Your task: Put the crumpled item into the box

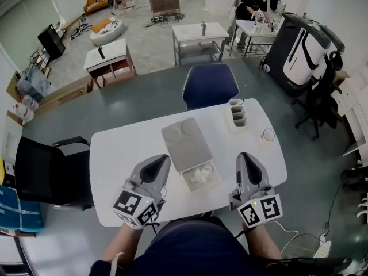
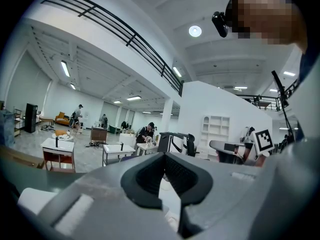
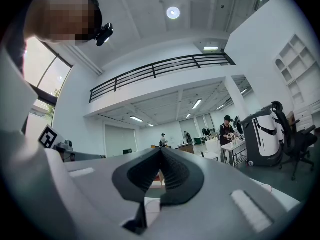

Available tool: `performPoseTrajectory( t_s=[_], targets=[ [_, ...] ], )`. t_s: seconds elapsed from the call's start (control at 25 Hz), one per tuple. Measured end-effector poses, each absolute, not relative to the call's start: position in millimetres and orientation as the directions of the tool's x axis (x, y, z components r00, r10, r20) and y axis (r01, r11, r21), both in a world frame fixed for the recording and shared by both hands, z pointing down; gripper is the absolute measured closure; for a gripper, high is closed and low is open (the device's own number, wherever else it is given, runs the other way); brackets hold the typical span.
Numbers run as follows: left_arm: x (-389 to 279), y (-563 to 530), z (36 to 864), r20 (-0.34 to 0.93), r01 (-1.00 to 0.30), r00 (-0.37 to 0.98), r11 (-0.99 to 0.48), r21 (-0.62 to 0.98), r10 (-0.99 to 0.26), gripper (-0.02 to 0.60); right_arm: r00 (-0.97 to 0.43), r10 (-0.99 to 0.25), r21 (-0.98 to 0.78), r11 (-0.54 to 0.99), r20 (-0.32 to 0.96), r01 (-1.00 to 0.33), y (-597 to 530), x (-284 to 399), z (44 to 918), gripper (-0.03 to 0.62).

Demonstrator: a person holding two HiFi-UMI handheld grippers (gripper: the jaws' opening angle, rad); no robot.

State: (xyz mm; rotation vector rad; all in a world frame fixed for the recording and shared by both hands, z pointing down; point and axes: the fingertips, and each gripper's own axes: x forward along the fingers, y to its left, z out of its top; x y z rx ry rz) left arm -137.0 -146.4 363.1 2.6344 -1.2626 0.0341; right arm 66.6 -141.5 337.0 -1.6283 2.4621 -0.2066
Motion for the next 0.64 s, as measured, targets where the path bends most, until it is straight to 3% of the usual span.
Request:
performPoseTrajectory(
  t_s=[0.64],
  targets=[
    [-139.5,-145.8,364.3,0.122,-0.771,0.633,-0.608,0.189,-0.764,0.58,-0.383,-0.921,-0.222,0.389,-0.07,-0.894,-141.4,64.4,337.2,0.592]
  ],
)
